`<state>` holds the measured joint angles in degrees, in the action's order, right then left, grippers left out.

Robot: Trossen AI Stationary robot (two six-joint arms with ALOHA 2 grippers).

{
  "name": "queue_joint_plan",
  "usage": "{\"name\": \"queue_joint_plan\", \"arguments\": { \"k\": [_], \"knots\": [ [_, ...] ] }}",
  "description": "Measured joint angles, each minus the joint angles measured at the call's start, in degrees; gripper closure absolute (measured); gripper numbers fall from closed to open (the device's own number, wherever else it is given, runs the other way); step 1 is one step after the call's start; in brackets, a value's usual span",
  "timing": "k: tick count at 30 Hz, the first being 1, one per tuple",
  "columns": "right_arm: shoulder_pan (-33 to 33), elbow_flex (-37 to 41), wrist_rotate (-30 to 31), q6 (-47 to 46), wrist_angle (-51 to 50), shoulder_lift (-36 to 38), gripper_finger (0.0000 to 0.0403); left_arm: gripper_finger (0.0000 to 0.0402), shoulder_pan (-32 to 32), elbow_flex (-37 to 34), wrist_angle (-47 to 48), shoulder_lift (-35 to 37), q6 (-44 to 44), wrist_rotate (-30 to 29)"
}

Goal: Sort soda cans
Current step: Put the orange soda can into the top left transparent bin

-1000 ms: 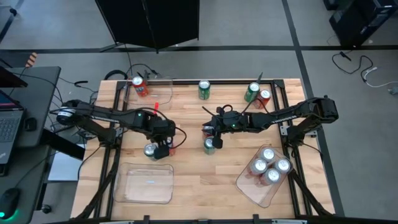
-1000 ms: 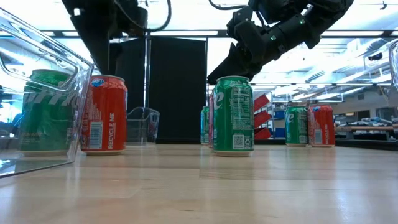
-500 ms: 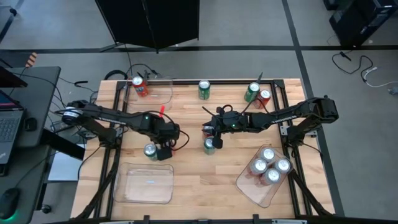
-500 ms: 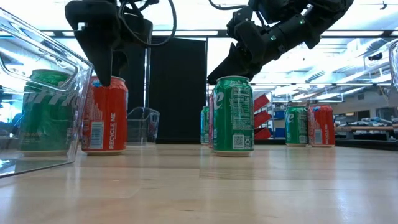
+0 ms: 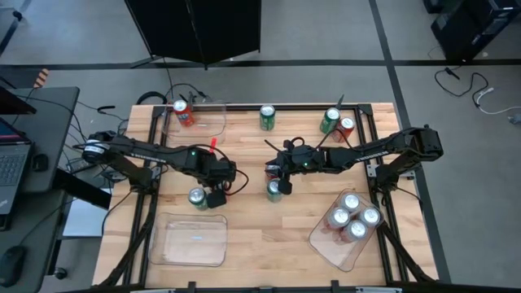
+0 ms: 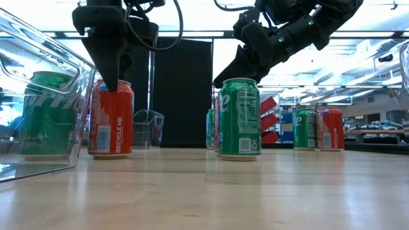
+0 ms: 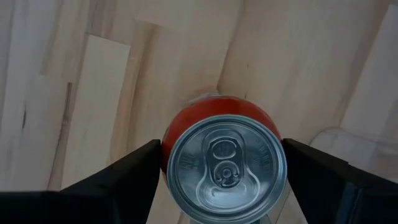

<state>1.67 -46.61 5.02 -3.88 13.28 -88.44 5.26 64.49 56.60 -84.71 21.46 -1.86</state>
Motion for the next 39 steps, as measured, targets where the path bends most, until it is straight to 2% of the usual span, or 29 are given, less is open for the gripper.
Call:
{"name": "queue_joint_plan", "arguments": {
  "k": [6, 13, 19, 21, 26, 32, 36, 39],
  "knots": [
    [0.0, 0.0, -0.1, 0.0, -0.1, 0.0, 0.0297, 0.0137, 0.0, -0.4, 0.1, 0.1, -0.1, 0.8],
    [0.0, 0.0, -0.2, 0.0, -0.2, 0.0, 0.0297, 0.0139, 0.0, -1.1, 0.5, 0.1, -0.3, 2.3],
    [0.0, 0.0, -0.2, 0.0, -0.1, 0.0, 0.0297, 0.0142, -0.7, 7.4, 8.2, -0.3, -0.3, 2.8],
    [0.0, 0.0, -0.2, 0.0, -0.1, 0.0, 0.0297, 0.0142, -2.1, 11.0, 11.6, -0.1, -0.1, 1.2],
    [0.0, 0.0, -0.2, 0.0, -0.1, 0.0, 0.0297, 0.0142, -7.3, 19.2, 19.0, -0.3, 1.5, -4.7],
    [0.0, 0.0, -0.2, 0.0, -0.3, 0.0, 0.0297, 0.0142, -17.2, 26.7, 28.8, 0.1, 1.7, -11.5],
    [0.0, 0.0, -0.2, 0.0, -0.5, 0.0, 0.0297, 0.0142, -25.0, 26.8, 32.8, 1.6, 1.2, -13.5],
    [0.0, 0.0, -0.2, 0.2, -0.6, 0.0, 0.0297, 0.0142, -30.0, 25.5, 31.7, 3.1, -1.1, -13.7]
  ]
}}
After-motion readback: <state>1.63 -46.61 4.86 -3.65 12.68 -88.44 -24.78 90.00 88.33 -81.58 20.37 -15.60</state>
